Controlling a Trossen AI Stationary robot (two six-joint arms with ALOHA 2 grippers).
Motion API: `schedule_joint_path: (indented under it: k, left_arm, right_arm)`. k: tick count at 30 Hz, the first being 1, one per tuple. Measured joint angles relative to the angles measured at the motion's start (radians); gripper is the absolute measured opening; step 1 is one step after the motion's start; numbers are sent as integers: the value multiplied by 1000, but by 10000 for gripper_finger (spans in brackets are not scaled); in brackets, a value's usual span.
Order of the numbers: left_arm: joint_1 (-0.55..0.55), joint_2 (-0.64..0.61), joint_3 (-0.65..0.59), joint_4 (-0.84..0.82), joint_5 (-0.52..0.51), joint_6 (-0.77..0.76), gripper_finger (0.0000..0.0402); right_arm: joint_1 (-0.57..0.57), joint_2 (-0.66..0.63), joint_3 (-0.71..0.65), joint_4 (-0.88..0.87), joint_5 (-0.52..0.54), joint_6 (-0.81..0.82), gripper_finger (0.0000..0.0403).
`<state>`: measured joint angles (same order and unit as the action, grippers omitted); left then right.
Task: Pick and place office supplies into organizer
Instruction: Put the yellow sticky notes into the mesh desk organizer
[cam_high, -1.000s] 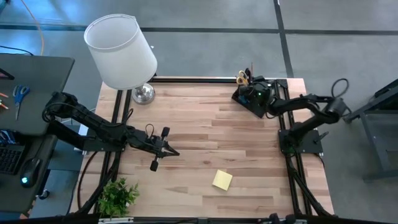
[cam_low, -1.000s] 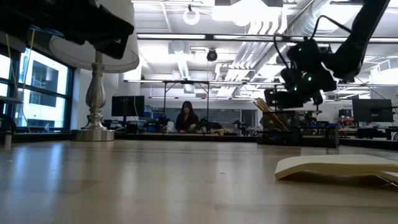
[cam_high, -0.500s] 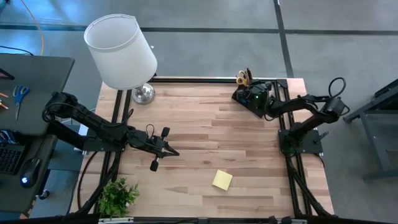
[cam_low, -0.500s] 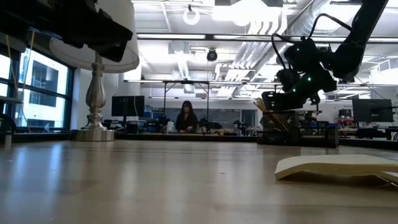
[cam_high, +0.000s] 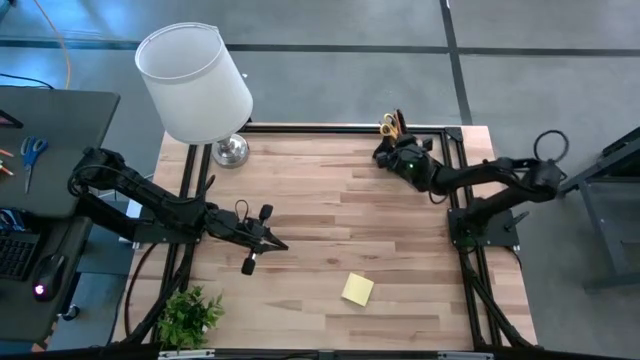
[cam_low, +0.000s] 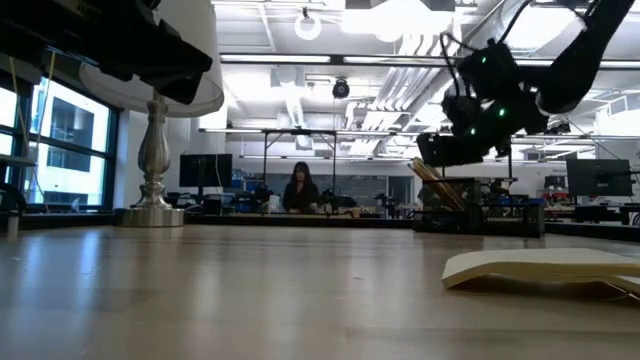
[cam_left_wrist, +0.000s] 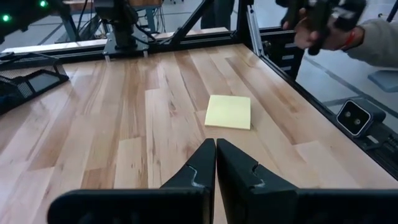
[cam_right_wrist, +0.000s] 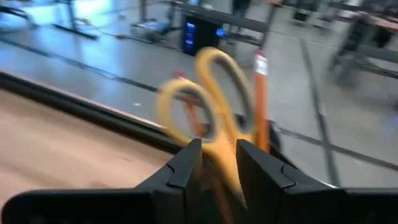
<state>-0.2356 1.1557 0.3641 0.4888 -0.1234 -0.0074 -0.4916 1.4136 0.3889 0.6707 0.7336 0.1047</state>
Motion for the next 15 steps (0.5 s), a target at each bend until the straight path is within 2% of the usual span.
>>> schedule_joint_path:
  k: [7,11,15]
  left_arm:
    - [0,0,0,-7,0,0,5]
    - [0,0,0,-7,0,-1,5]
    - [0,0,0,-7,0,-6,5]
  right_arm:
    - [159,-171,1,-171,-58,42,94]
    - [295,-269,1,-280,-127,100,94]
    - [462,-305,1,-349,-214,211,94]
